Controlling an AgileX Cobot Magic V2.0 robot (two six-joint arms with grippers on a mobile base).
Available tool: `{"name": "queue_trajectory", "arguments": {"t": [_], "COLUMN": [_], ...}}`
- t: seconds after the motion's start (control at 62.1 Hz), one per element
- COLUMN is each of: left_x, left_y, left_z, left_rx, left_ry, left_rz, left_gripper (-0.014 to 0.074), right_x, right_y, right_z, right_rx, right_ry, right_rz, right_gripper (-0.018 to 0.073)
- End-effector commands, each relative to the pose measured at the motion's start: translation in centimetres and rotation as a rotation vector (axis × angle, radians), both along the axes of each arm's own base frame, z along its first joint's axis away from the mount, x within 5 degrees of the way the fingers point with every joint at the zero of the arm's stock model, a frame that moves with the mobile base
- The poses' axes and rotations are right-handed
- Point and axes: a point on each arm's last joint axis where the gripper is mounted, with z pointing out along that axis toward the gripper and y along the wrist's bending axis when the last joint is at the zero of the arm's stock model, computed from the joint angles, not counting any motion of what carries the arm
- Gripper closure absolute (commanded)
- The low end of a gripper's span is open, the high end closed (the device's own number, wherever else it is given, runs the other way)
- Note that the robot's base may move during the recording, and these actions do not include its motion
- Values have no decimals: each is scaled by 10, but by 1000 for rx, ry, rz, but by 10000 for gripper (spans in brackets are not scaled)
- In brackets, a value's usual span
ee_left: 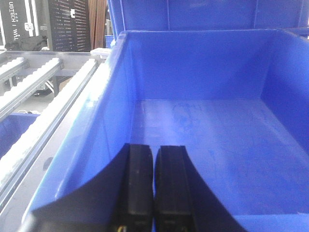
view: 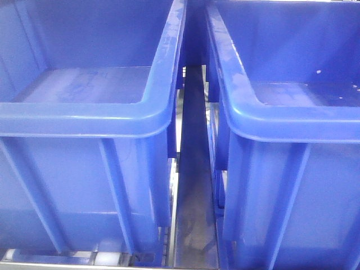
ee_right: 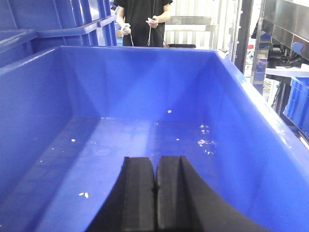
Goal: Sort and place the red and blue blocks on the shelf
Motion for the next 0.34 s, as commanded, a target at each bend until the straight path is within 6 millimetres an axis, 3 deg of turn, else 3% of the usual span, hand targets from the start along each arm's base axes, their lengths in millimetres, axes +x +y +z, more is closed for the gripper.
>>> {"name": "queue_trajectory", "arguments": {"t": [0.0, 0.322], "left_x": [-1, -1], "left_y": [0, 0], "left_z": [-1, -1], "left_rx": [-21, -21], "left_ry": [-69, -69], "left_rz": [3, 3], "left_gripper": [472, 472], "right_x": [-4, -4], "right_y": [-1, -1], "right_z": [15, 15], "right_rx": [5, 5], "right_ry": [-124, -124], "right_rz": [-12, -12], "right_gripper": [503, 503]}}
